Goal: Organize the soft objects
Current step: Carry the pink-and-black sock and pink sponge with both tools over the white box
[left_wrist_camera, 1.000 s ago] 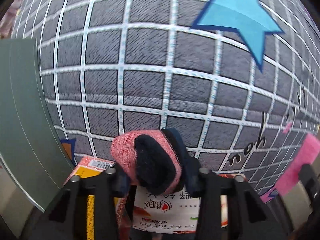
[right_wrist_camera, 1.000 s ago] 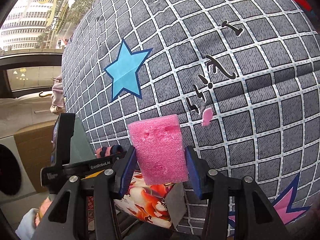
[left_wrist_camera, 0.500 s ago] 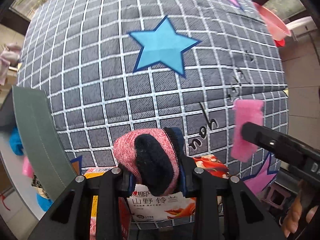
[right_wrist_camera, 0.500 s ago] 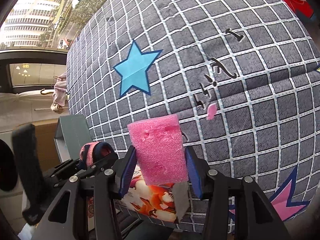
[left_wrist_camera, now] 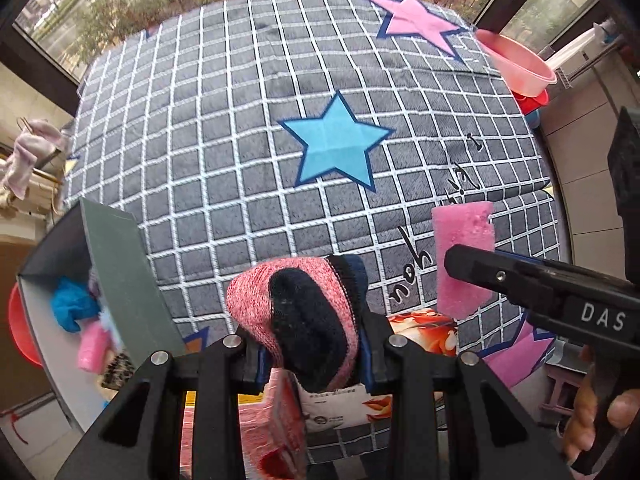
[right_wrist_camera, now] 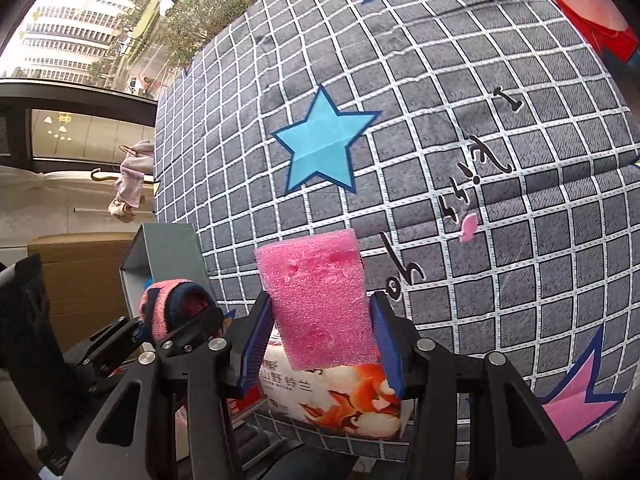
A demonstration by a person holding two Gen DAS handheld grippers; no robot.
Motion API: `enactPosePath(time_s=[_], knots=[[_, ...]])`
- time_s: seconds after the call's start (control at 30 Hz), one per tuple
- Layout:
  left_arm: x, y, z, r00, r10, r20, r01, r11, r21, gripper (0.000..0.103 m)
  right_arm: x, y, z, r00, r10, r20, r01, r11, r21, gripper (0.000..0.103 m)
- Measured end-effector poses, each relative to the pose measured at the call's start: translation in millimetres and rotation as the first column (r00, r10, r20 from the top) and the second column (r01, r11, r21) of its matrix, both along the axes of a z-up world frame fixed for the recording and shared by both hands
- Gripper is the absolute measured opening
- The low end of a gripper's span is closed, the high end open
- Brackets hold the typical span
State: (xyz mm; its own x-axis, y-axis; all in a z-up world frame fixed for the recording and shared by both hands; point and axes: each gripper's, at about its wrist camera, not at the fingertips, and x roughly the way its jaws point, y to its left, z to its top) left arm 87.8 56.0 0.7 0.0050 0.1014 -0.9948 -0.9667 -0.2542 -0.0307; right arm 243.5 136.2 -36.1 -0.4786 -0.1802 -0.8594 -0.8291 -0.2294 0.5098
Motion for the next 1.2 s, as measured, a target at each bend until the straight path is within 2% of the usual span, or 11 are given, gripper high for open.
enactPosePath(time_s=[0.33, 0.8, 1.2], knots=[[-13, -24, 27, 0.999, -0.02, -0.039, 0.022, 0.998, 0.056, 0.036, -21, -22, 32, 0.998, 0.039, 0.053, -0.044, 0.994, 0.103, 0.05], [-14, -67, 48, 0.998, -0.061, -0.028, 0.063, 0.994, 0.093, 0.036, -18, -57, 49, 0.995, 0.021, 0.094, -0.034, 0.99, 0.136, 0.05], [-10, -109, 58, 0.992, -0.13, 0.0, 0.129, 0.986, 0.11, 0.036, -13, -100, 54, 0.992, 0.019, 0.124, -0.036, 0.99, 0.137, 0.05]])
